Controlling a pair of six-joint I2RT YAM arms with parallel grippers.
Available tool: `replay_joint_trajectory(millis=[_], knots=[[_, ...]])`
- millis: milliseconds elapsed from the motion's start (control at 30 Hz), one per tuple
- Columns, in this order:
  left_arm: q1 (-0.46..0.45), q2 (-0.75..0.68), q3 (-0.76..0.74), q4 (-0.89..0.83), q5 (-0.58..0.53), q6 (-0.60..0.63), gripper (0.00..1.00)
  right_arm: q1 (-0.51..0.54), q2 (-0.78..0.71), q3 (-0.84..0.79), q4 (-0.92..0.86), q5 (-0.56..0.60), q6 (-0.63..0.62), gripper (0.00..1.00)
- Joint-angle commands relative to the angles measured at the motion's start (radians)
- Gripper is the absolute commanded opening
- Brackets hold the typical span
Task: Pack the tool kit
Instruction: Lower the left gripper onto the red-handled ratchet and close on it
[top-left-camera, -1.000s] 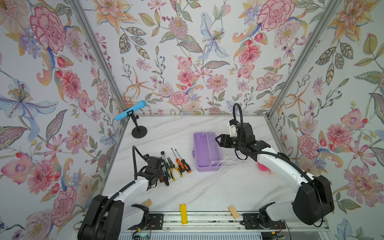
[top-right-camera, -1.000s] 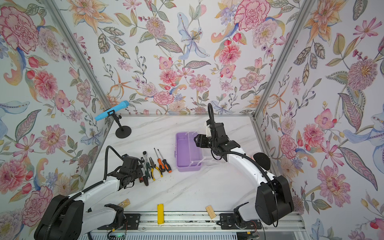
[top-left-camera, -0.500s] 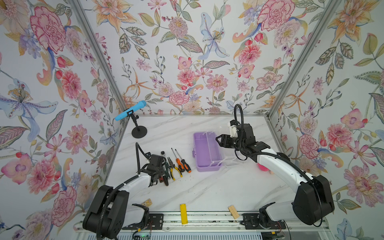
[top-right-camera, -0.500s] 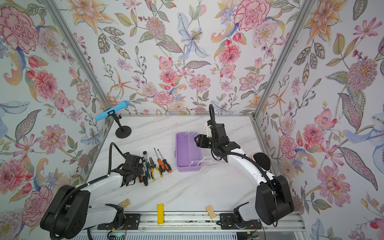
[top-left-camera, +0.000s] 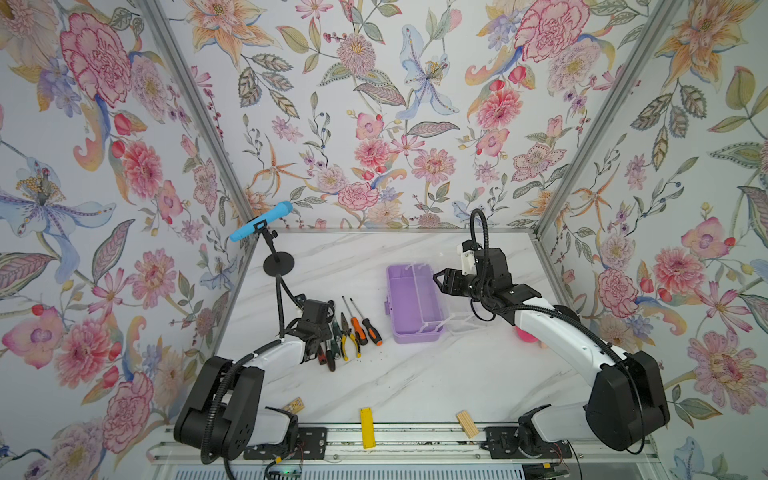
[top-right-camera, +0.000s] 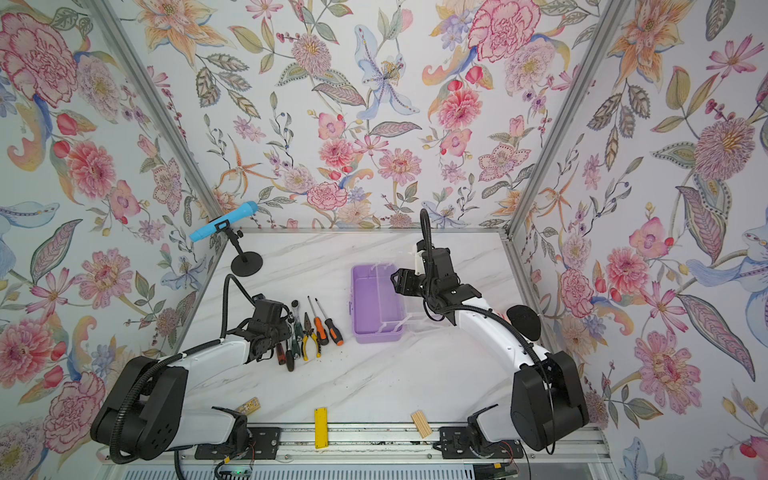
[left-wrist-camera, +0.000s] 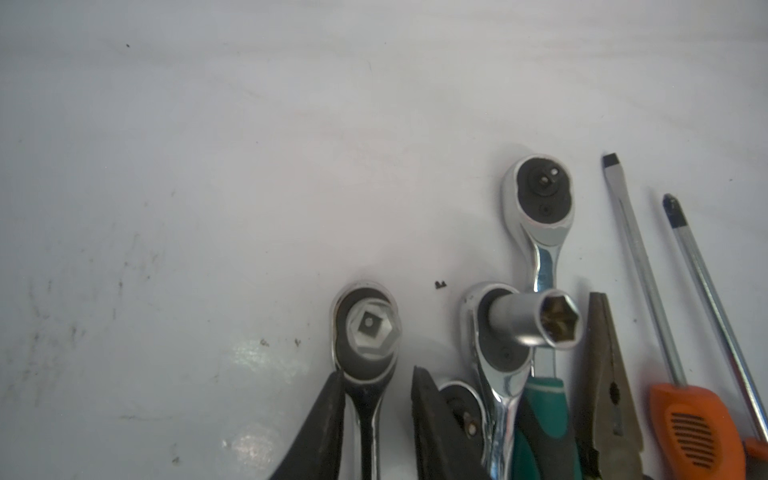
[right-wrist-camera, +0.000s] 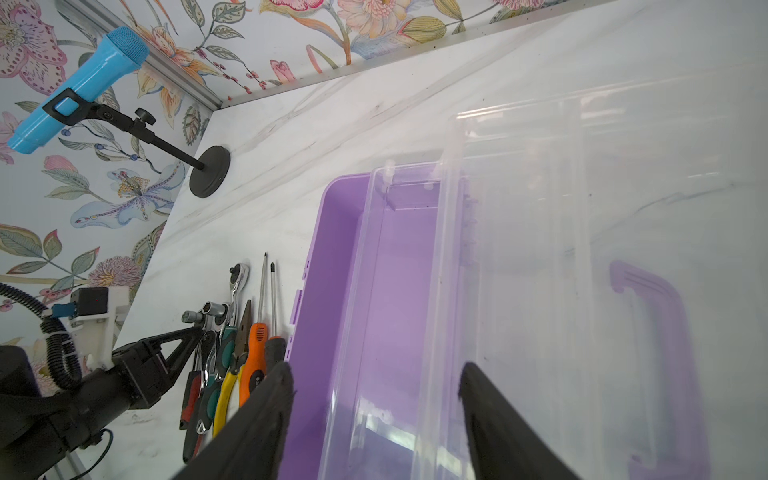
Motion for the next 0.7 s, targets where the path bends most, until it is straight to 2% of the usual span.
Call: replay_joint_trajectory(millis=[0, 200, 367, 667], knots=[[0.005, -0.007, 0.007, -0.024, 0.029, 0.027, 0.33, -0.006, -0.020, -0.010, 0.014, 0.009, 0.012, 0.64], [0.002, -0.068, -0.036, -0.046, 0.052, 0.018, 0.35, -0.006, -0.007, -0.004, 0.012, 0.005, 0.013, 0.64], [-0.003, -0.088, -0.051, -0.047, 0.042, -0.002, 0.33, -0.006, 0.001, -0.003, 0.012, -0.001, 0.015, 0.64], [-0.003, -0.047, -0.053, -0.031, 0.031, -0.002, 0.30, -0.007, 0.005, -0.003, 0.010, 0.002, 0.014, 0.63]])
